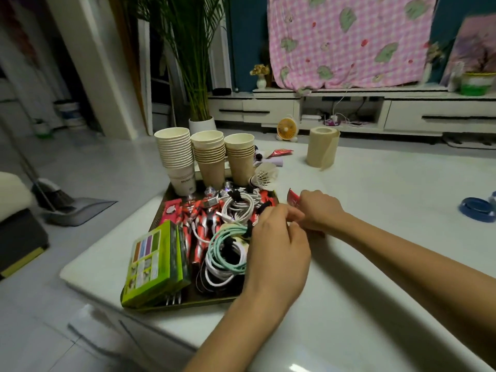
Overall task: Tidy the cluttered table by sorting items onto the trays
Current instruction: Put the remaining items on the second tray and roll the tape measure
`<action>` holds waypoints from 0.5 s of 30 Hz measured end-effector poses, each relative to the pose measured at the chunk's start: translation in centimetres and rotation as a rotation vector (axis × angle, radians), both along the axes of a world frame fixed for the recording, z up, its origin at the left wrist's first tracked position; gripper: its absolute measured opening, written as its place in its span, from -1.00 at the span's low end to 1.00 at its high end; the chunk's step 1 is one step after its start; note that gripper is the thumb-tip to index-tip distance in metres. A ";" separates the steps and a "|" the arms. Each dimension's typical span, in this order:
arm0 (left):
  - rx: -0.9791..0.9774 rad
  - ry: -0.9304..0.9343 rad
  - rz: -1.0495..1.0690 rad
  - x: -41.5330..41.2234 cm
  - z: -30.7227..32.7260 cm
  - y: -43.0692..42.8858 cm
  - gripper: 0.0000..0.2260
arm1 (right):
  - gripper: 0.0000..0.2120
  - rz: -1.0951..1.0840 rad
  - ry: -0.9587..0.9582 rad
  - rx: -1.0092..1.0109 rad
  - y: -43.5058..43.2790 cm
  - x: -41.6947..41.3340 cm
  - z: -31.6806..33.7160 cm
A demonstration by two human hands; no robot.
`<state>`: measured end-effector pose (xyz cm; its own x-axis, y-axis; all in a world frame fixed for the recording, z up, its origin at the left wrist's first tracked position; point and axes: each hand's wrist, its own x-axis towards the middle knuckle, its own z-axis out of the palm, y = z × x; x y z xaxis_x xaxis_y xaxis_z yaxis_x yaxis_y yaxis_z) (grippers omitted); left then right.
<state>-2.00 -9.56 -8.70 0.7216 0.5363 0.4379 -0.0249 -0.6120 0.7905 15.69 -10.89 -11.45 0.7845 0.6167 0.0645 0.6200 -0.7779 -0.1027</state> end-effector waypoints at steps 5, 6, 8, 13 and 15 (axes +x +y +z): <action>0.016 0.039 0.002 -0.8 -0.3 1.1 -0.81 | -0.76 -0.145 0.430 0.587 0.3 0.3 2.0; 0.007 0.058 0.014 -0.9 -0.3 1.3 -0.81 | -0.71 -0.132 0.456 0.676 0.4 0.0 2.4; -0.040 0.090 0.040 -1.0 -0.2 1.8 -0.82 | -0.65 -0.065 0.504 0.786 0.9 -1.1 3.0; -0.080 0.126 0.090 -1.5 0.0 3.1 -0.83 | -0.61 -0.035 0.647 0.733 1.8 -3.6 2.1; -0.072 0.119 0.110 -1.7 0.0 3.4 -0.83 | -0.63 -0.026 0.714 0.744 1.9 -4.1 1.8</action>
<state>-3.72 -6.12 -8.70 0.7011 0.6420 0.3104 0.1353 -0.5471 0.8260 11.55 -8.97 -9.62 0.8022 0.5936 -0.0638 0.2093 -0.3796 -0.9012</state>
